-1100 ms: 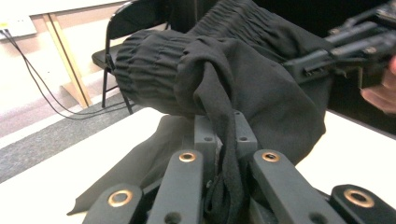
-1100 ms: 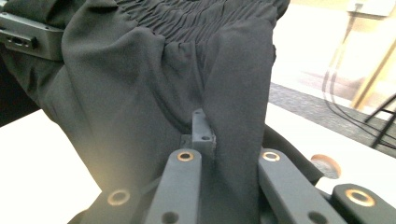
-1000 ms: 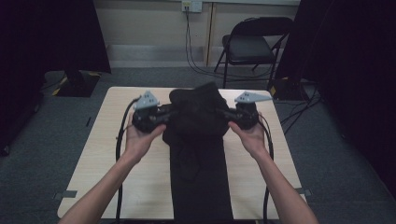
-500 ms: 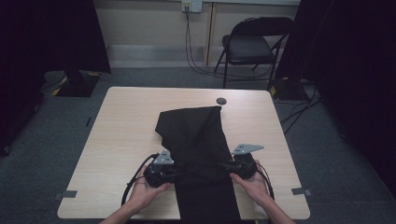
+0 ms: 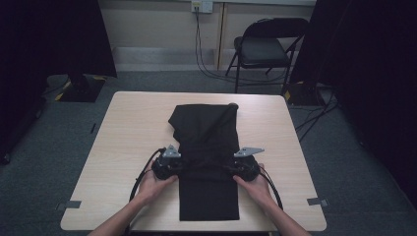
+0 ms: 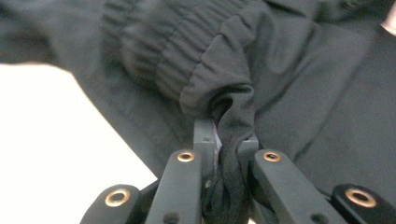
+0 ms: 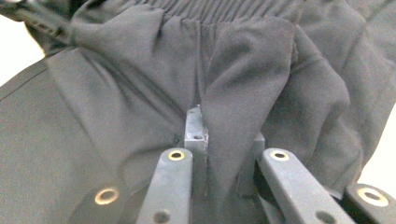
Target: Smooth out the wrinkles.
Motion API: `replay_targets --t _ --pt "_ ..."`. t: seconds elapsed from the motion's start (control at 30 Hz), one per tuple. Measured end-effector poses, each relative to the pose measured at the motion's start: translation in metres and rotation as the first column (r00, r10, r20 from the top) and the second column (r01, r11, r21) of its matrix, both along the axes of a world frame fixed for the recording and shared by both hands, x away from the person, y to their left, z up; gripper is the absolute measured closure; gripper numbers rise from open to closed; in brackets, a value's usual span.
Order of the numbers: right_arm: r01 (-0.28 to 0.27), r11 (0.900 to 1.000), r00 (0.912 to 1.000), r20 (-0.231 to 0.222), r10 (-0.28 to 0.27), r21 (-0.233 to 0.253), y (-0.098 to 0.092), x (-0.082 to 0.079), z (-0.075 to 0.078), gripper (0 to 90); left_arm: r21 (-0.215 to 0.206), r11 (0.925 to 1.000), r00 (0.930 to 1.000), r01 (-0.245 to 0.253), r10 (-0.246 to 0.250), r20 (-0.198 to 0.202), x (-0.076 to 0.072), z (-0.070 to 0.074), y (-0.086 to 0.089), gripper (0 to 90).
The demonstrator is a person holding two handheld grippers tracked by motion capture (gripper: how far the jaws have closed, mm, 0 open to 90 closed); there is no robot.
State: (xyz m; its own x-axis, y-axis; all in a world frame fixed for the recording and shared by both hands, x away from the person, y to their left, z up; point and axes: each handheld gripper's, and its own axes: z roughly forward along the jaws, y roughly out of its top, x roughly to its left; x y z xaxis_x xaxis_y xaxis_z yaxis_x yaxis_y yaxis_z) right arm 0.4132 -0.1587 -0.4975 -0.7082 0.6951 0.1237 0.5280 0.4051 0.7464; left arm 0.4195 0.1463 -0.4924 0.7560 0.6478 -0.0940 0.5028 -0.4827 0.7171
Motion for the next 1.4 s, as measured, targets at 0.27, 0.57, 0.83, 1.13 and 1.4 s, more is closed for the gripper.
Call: replay_targets --t 0.27,0.57,0.83,1.13,1.4 --pt "0.010 0.999 0.9998 -0.018 -0.009 0.035 0.002 0.024 0.000 58.3 -0.106 0.9937 0.9983 -0.034 0.029 -0.051 0.018 -0.005 0.015 82.6" --pt "0.018 1.000 0.9987 0.049 -0.017 -0.020 -0.006 0.020 0.019 43.3 -0.131 0.9914 0.9998 0.003 0.000 0.018 0.005 0.024 0.014 59.9" --pt "0.060 0.997 0.9947 0.082 -0.063 0.041 -0.016 0.048 0.047 50.9 -0.209 0.9753 0.9945 -0.071 0.085 0.060 0.027 0.049 0.025 54.6" --pt "0.081 0.996 0.9962 0.029 -0.082 0.020 0.007 0.080 0.023 43.2 -0.060 0.9911 0.9926 -0.119 0.120 0.016 0.047 0.022 0.005 62.4" --pt "0.044 0.999 0.9989 -0.018 -0.044 0.029 0.013 0.083 0.010 41.2 -0.026 0.9933 0.9933 -0.113 0.112 -0.029 0.052 0.017 0.006 63.3"
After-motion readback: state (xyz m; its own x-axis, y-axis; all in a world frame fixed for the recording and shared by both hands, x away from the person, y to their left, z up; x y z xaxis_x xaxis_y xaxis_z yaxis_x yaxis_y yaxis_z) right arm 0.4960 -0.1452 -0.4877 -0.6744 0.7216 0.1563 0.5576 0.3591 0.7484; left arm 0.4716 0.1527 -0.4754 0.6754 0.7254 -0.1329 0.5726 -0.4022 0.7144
